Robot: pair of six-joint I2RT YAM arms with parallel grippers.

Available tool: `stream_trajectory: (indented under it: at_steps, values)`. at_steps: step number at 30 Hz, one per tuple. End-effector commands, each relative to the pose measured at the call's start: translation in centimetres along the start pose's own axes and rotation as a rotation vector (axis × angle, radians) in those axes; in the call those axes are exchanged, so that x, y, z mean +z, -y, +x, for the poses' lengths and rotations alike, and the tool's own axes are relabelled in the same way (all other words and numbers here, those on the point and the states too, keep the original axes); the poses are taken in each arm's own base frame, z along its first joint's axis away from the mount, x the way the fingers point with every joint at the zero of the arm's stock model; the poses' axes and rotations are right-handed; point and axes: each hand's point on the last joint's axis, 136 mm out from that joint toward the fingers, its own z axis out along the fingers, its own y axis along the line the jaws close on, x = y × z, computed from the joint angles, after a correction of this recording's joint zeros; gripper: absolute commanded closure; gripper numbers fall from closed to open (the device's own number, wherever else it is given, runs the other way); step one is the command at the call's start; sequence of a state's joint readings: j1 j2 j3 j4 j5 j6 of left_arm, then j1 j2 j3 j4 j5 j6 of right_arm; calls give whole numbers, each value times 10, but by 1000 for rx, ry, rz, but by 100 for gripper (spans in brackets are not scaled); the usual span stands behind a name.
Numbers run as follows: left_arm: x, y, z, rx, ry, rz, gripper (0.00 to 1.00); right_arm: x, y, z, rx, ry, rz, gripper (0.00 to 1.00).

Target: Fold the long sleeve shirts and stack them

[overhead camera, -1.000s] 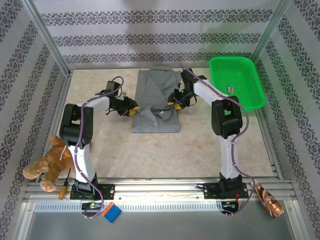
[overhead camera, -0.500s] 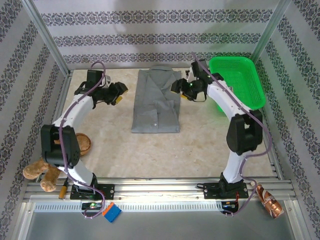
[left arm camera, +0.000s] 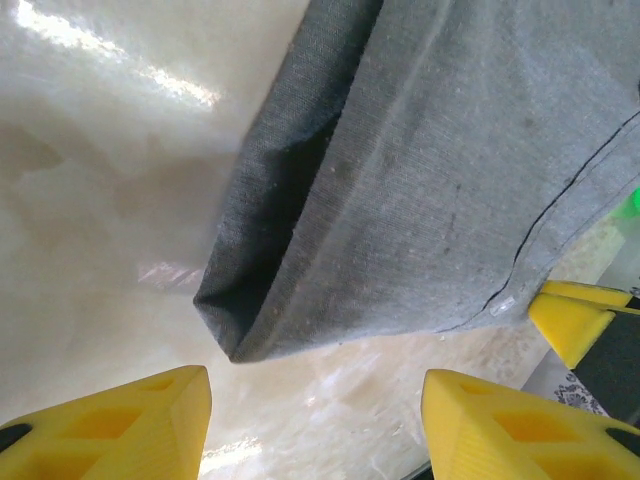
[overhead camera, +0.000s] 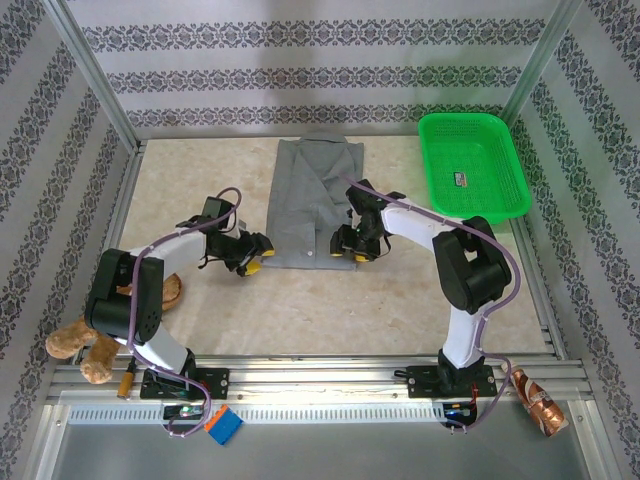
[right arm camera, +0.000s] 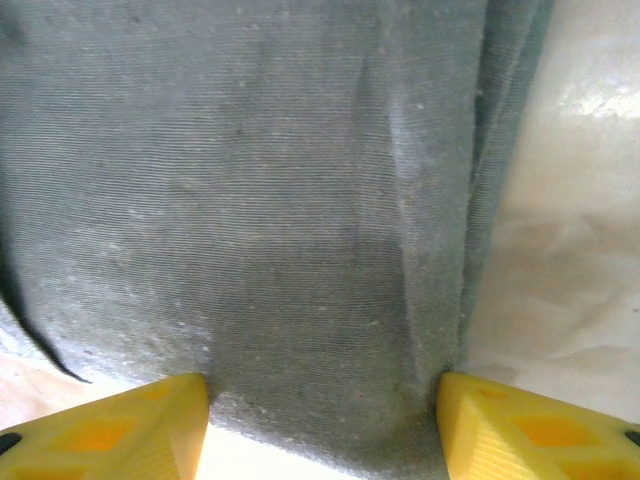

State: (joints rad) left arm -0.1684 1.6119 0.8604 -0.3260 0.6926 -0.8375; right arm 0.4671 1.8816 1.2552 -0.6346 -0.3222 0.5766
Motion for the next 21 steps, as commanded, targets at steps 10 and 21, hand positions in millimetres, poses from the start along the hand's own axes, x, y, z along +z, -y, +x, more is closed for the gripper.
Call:
stream_trajectory:
  at_steps: [10, 21]
  values:
    - [20, -2, -16, -59, 42, 70, 44, -5, 13, 4, 19, 19, 36, 36]
    - [14, -12, -16, -37, 57, 5, 50, -14, 23, 7, 41, 52, 64, 36]
